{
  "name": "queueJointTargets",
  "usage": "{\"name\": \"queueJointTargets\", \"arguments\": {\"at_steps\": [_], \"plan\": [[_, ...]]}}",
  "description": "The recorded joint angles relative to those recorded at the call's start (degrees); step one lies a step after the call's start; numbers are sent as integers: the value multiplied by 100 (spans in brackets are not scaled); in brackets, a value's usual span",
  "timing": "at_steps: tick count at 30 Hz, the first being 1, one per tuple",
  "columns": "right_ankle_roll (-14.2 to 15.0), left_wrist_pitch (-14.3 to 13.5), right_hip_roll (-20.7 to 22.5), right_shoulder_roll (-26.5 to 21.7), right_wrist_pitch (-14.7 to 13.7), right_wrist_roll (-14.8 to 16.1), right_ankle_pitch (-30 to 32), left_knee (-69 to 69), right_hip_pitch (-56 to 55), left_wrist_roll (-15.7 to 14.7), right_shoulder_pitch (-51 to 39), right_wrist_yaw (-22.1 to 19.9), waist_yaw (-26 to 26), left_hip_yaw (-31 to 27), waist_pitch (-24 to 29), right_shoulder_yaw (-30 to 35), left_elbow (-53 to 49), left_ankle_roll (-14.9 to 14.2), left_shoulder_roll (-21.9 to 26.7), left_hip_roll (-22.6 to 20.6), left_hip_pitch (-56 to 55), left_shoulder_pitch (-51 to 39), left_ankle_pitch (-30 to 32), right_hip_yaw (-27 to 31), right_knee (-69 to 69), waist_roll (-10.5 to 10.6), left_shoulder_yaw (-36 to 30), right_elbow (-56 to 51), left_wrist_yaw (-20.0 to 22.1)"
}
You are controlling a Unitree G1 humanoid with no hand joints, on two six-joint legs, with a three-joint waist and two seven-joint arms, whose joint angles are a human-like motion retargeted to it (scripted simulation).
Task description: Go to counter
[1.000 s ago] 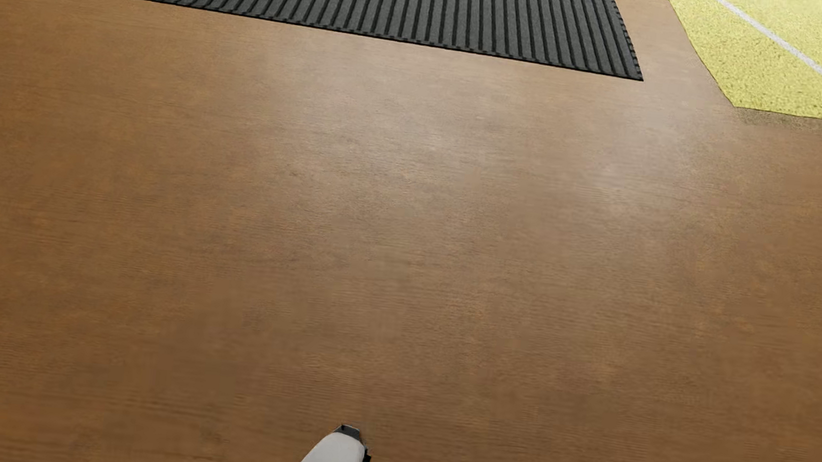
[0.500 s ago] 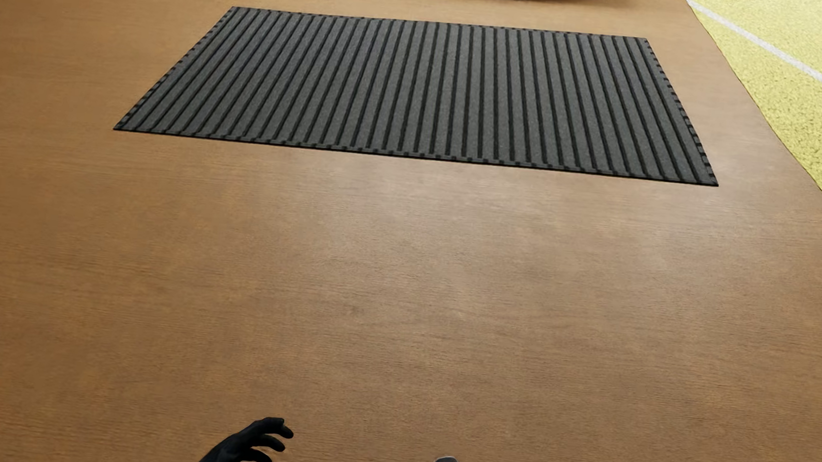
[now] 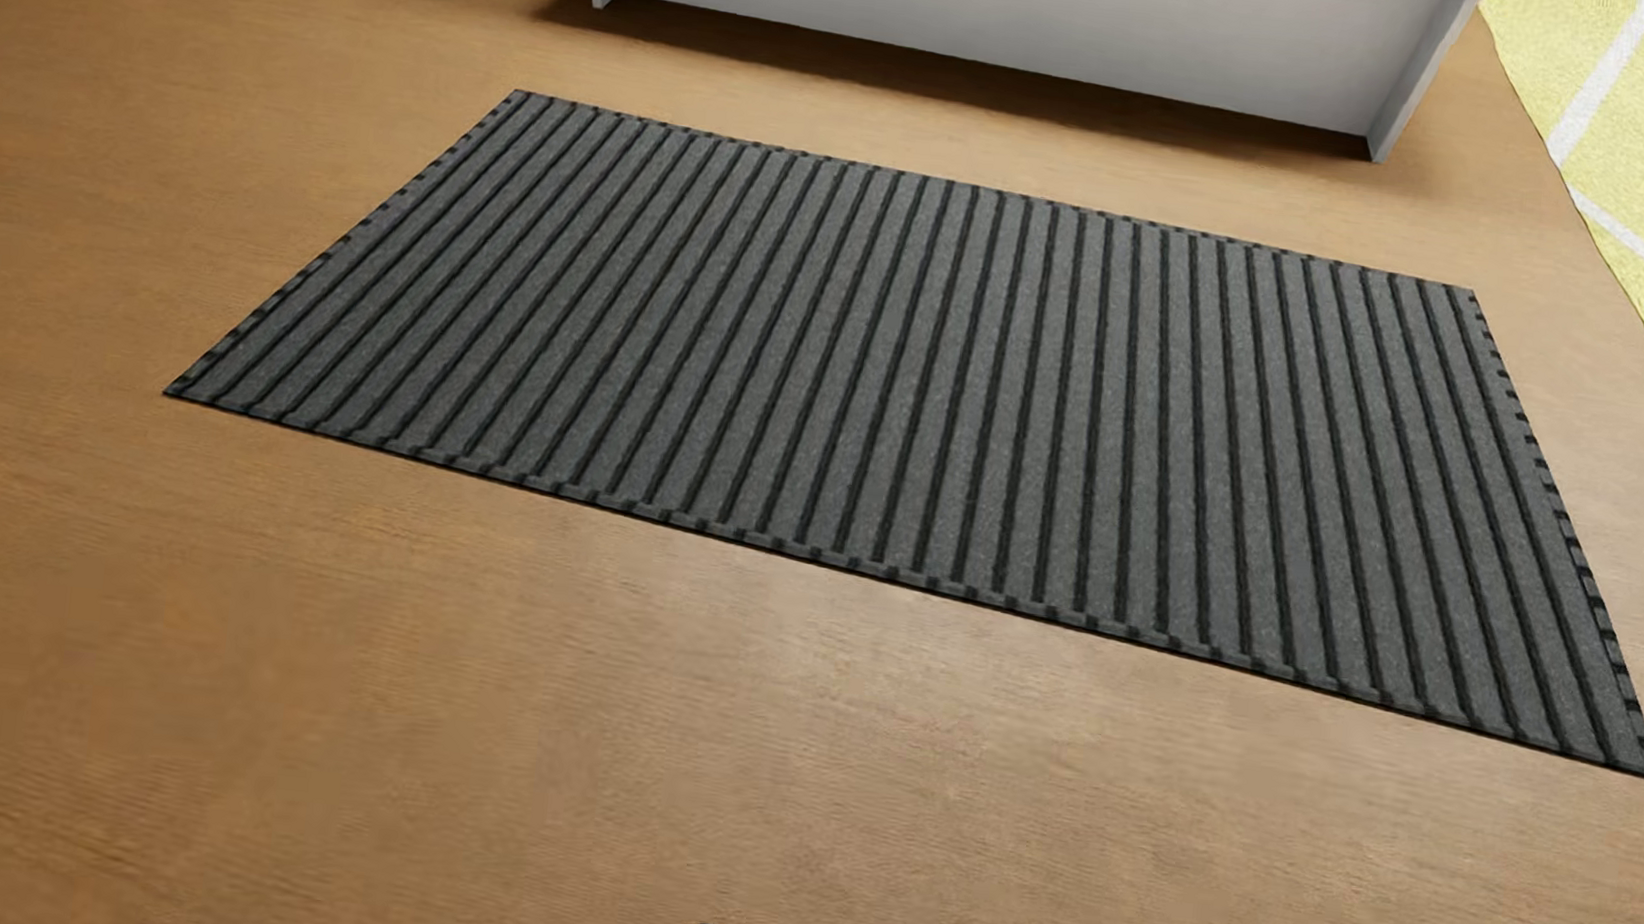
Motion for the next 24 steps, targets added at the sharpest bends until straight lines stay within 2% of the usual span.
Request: {"name": "queueJointTargets", "arguments": {"at_steps": [1, 2, 3, 4, 5, 6, 7, 9, 11, 12, 13, 14, 16, 17, 18, 19, 20, 21, 22, 23, 24], "plan": [[0, 0, -224, 78, 0, 0, 720, 312, -191, 0, 84, 0, -132, 0, -80, -40, 48, 0, -12, -275, -123, 3, 1231, 0, 669, -171, -113, 136, 0], [0, 0, -437, 172, 0, 0, 1720, 914, -263, 0, 238, 0, -377, 0, -114, -64, 109, 0, -8, -655, -286, 32, 2296, 0, 1447, -341, -349, 337, 0], [0, 0, -494, 235, 0, 0, 2030, 1091, -803, 0, 303, 0, -522, 0, -32, 21, 125, 0, -9, -828, 34, -118, 2189, 0, 2549, -407, -258, 571, 0], [0, 0, -517, 271, 0, 0, 1901, 1162, -1397, 0, 333, 0, -665, 0, 69, 204, 87, 0, -17, -1028, 416, -282, 2056, 0, 3635, -439, -162, 797, 0], [0, 0, -467, 279, 0, 0, 1208, 985, -1995, 0, 336, 0, -853, 0, 189, 453, -24, 0, -20, -1169, 977, -481, 1794, 0, 4461, -405, -62, 1009, 0], [0, 0, -350, 280, 0, 0, 518, 675, -2516, 0, 412, 0, -1140, 0, 241, 633, -170, 0, -13, -1196, 1622, -685, 1391, 0, 4792, -309, 60, 1185, 0], [0, 0, -207, 263, 0, 0, 88, 382, -2932, 0, 566, 0, -1513, 0, 271, 744, -477, 0, 22, -1151, 2243, -824, 977, 0, 4664, -178, 271, 1276, 0], [0, 0, -39, 183, 0, 0, -140, -185, -3590, 0, 888, 0, -2196, 0, 315, 831, -1322, 0, 207, -921, 3336, -1152, 157, 0, 3308, 69, 484, 1329, 0], [0, 0, -62, 140, 0, 0, 22, -460, -3918, 0, 1148, 0, -2624, 0, 220, 863, -1857, 0, 286, -738, 4044, -1606, -609, 0, 1027, 159, 861, 1365, 0], [0, 0, -102, 157, 0, 0, 584, -500, -4006, 0, 1238, 0, -2764, 0, 116, 854, -2035, 0, 309, -706, 4243, -1840, -893, 0, -129, 149, 1097, 1426, 0], [0, 0, -212, 177, 0, 0, 1607, -488, -4133, 0, 1311, 0, -2870, 0, 19, 851, -2191, 0, 343, -655, 4437, -2036, -1143, 0, -1569, 120, 1279, 1494, 0], [0, 0, -326, 202, 0, 0, 1709, -429, -4306, 0, 1346, 0, -2948, 0, 6, 893, -2299, 0, 385, -552, 4687, -2185, -1267, 0, -2444, 97, 1366, 1608, 0], [0, 0, -315, 232, 0, 0, -499, 48, -4637, 0, 1385, 0, -3111, 0, 58, 994, -2387, 0, 409, -298, 5123, -2171, -866, 0, 113, 84, 1439, 1850, 0], [0, 0, -168, 241, 0, 0, -836, 650, -4718, 0, 1388, 0, -3121, 0, -7, 1024, -2302, 0, 329, -175, 5075, -2046, -259, 0, 655, 146, 1447, 2018, 0], [0, 0, 218, 250, 0, 0, -1094, 1468, -4583, 0, 1378, 0, -3022, 0, 4, 1174, -1988, 0, 156, 184, 5007, -1865, 758, 0, 1177, 406, 1440, 2365, 0], [0, 0, 278, 233, 0, 0, -1286, 2768, -4216, 0, 1216, 0, -2881, 0, 62, 1172, -1653, 0, 81, 102, 4398, -1812, 1369, 0, 1175, 410, 1105, 2388, 0], [0, 0, 513, 236, 0, 0, -1530, 4382, -3847, 0, 1188, 0, -2793, 0, 179, 716, -1322, 0, 34, 229, 3627, -1747, 2105, 0, 1178, 539, 741, 2215, 0], [0, 0, 557, 235, 0, 0, -1564, 5192, -3446, 0, 996, 0, -2396, 0, 291, 784, -1360, 0, 72, 65, 3100, -1639, 1116, 0, 961, 410, 496, 1960, 0], [0, 0, 559, 244, 0, 0, -1572, 5822, -3036, 0, 808, 0, -1986, 0, 406, 755, -1349, 0, 109, -132, 2648, -1499, -205, 0, 736, 239, 239, 1684, 0], [0, 0, 574, 243, 0, 0, -1584, 5995, -2637, 0, 684, 0, -1635, 0, 479, 586, -1039, 0, 22, -192, 1978, -1331, -432, 0, 496, 125, 228, 1326, 0], [0, 0, 595, 227, 0, 0, -1617, 5653, -2281, 0, 609, 0, -1412, 0, 515, 391, -670, 0, -86, -158, 1193, -1151, 624, 0, 268, 63, 361, 886, 0]]}}
